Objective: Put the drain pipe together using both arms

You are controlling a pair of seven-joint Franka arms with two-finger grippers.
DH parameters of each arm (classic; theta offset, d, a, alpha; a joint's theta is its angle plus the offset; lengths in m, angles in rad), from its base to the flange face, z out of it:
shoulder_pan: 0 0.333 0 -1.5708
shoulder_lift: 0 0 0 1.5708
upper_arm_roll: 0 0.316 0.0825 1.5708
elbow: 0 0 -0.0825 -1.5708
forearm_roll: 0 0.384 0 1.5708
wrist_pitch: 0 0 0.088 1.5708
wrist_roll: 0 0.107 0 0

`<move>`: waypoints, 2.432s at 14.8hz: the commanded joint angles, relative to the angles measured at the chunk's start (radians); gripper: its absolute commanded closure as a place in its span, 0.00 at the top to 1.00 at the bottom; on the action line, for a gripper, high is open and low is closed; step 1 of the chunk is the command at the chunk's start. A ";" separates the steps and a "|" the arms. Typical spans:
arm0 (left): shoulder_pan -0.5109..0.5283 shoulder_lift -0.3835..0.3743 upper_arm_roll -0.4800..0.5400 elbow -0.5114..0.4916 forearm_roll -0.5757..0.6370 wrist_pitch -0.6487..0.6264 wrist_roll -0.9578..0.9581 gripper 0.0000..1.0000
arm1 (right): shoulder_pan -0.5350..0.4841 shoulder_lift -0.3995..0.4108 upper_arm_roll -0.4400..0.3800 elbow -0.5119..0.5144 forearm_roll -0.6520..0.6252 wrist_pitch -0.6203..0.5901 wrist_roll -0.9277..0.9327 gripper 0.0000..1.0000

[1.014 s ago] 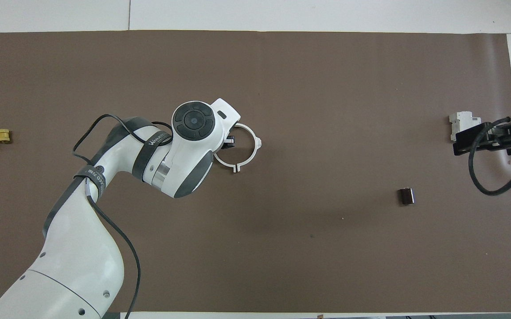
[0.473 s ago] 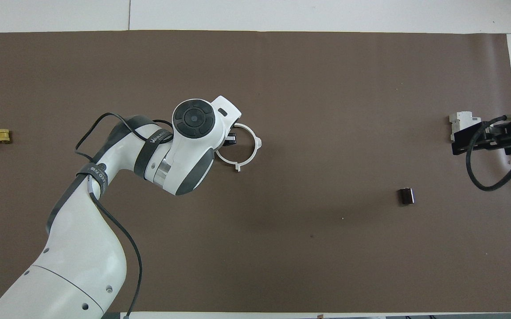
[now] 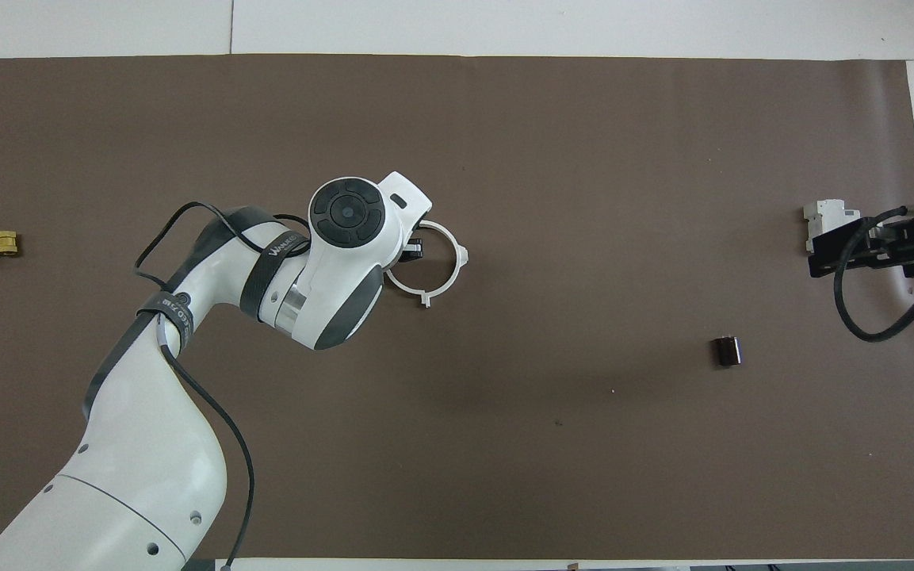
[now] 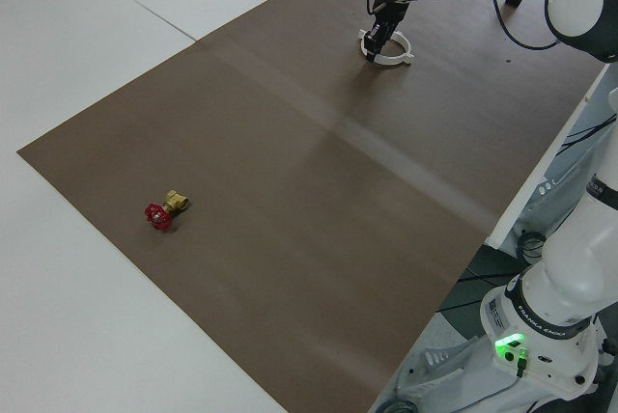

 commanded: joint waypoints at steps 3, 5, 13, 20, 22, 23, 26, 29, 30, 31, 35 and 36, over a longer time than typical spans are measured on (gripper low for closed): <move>-0.024 0.003 0.007 0.000 -0.013 -0.030 -0.008 0.00 | -0.025 -0.009 0.007 -0.018 -0.007 0.019 -0.004 1.00; -0.025 0.003 0.007 0.000 -0.013 -0.031 -0.008 0.00 | -0.025 -0.009 0.005 -0.020 -0.007 0.021 0.001 1.00; -0.021 0.006 0.008 0.006 -0.013 -0.008 -0.007 0.74 | -0.025 -0.010 0.007 -0.020 -0.007 0.021 -0.005 1.00; 0.025 -0.089 0.008 -0.024 -0.014 -0.025 -0.004 1.00 | -0.023 -0.010 0.007 -0.018 -0.006 0.021 -0.002 1.00; 0.067 -0.155 0.010 -0.070 -0.014 -0.027 -0.002 1.00 | -0.025 -0.010 0.007 -0.018 -0.006 0.022 -0.002 1.00; 0.100 -0.184 0.008 -0.086 -0.013 -0.030 0.002 1.00 | -0.023 -0.010 0.007 -0.018 -0.006 0.022 -0.002 1.00; 0.182 -0.235 0.008 -0.092 -0.014 -0.071 0.061 1.00 | -0.025 -0.009 0.007 -0.018 -0.006 0.022 -0.004 1.00; 0.275 -0.284 0.008 -0.092 -0.014 -0.138 0.156 1.00 | -0.023 -0.009 0.008 -0.017 -0.006 0.022 -0.002 1.00; 0.310 -0.299 0.008 -0.092 -0.014 -0.161 0.198 1.00 | -0.023 -0.009 0.008 -0.017 -0.006 0.022 -0.004 1.00; 0.347 -0.315 0.007 -0.092 -0.014 -0.172 0.264 1.00 | -0.023 -0.009 0.008 -0.017 -0.006 0.022 -0.004 1.00; 0.465 -0.382 0.007 -0.092 -0.016 -0.208 0.402 1.00 | -0.023 -0.009 0.008 -0.017 -0.006 0.022 -0.004 1.00; 0.496 -0.400 0.008 -0.090 -0.037 -0.221 0.445 1.00 | -0.023 -0.009 0.008 -0.017 -0.006 0.022 -0.004 1.00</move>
